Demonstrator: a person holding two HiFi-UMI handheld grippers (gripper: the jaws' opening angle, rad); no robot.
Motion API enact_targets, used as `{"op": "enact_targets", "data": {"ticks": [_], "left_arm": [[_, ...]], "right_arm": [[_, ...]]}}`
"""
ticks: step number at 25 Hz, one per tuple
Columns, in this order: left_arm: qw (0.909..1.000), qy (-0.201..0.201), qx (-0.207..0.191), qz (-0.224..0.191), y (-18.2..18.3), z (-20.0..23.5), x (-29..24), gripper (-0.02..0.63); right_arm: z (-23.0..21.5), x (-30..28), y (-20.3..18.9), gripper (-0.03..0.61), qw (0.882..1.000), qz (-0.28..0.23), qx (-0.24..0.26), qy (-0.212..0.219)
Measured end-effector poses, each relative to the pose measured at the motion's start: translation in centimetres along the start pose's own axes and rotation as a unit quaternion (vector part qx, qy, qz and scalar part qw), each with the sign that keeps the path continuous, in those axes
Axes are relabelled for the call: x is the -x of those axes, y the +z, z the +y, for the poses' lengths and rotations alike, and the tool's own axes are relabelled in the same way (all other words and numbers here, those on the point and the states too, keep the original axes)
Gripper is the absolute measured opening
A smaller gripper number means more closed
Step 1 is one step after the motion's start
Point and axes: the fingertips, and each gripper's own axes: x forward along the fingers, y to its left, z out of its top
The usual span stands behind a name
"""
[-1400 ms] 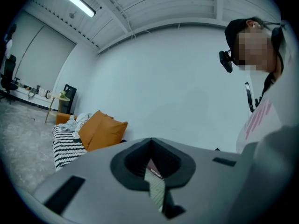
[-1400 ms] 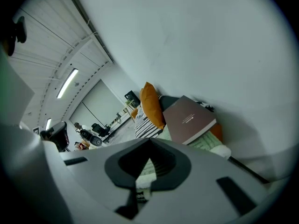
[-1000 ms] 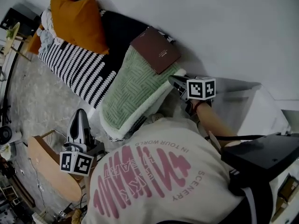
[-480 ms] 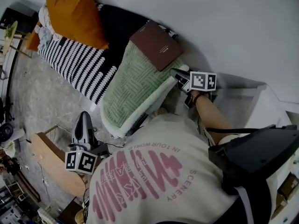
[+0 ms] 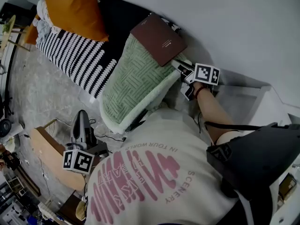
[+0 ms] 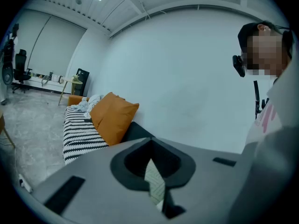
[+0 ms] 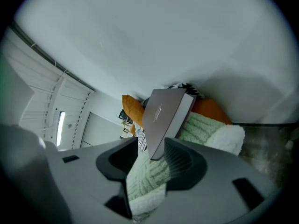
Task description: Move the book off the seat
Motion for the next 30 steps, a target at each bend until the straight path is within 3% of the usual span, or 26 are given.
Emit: {"op": "enact_targets", "data": {"ticks": [7,13,19,23,30], "left_arm": [[0.9998,-0.008,0.012,0.011,-1.0,0.2,-1.1,0.008],[0.9995,-0.003,0.023,0.022,-2.5,0.5,-1.1,0.008],[0.999,0.007,0.018,0.039,-2.8,0.7,-1.0,0.008],[0.999,0.005,0.019,0.041,-2.4,0.8,-1.8,0.008],[0.9982,-0.003,0.019,0.057,-3.7,0.3,-2.8,0.008]], "right_arm": [[-2.4,-0.4,2.2,0.256,0.99,-0.084,-0.11,0.001],[-3.9,-1.1,3.2,0.259,0.984,-0.103,-0.142,0.023],[-5.5,-1.7,4.4,0.278,0.966,-0.152,-0.205,0.035],[-6.3,-2.2,4.7,0.278,0.963,-0.153,-0.22,0.035],[-6.5,-2.9,5.2,0.278,0.967,-0.136,-0.209,0.043]]}}
